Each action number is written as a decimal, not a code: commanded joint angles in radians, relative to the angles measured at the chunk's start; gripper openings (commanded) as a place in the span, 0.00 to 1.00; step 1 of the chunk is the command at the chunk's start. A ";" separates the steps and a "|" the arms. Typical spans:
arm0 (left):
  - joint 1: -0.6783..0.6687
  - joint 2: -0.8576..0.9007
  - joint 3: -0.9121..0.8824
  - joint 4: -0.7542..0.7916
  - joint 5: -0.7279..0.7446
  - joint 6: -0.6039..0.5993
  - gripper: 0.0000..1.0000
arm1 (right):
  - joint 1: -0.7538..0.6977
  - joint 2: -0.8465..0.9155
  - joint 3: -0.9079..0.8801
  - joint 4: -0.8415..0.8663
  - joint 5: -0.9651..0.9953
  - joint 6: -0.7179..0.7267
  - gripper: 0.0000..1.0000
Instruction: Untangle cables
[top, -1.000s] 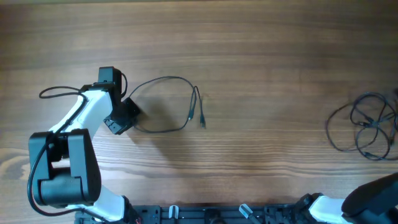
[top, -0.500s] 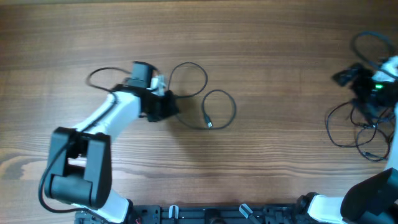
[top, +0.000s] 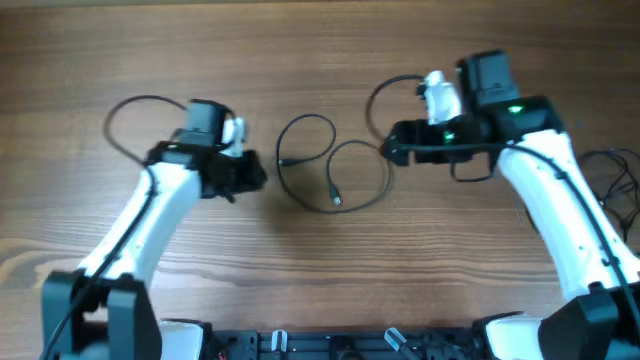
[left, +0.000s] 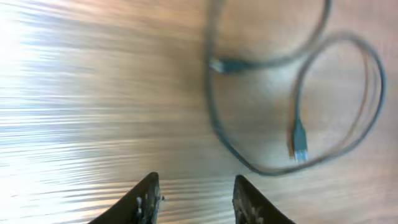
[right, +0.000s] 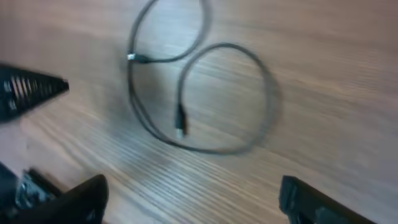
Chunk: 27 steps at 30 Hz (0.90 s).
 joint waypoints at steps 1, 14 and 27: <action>0.187 -0.037 0.002 -0.051 -0.064 -0.108 0.42 | 0.130 0.015 0.008 0.071 0.061 -0.064 0.88; 0.425 -0.036 0.002 -0.145 -0.064 -0.214 0.87 | 0.491 0.349 0.008 0.261 0.146 -0.052 0.85; 0.288 -0.036 0.002 -0.123 -0.150 -0.106 1.00 | 0.618 0.465 0.008 0.447 0.411 -0.095 0.79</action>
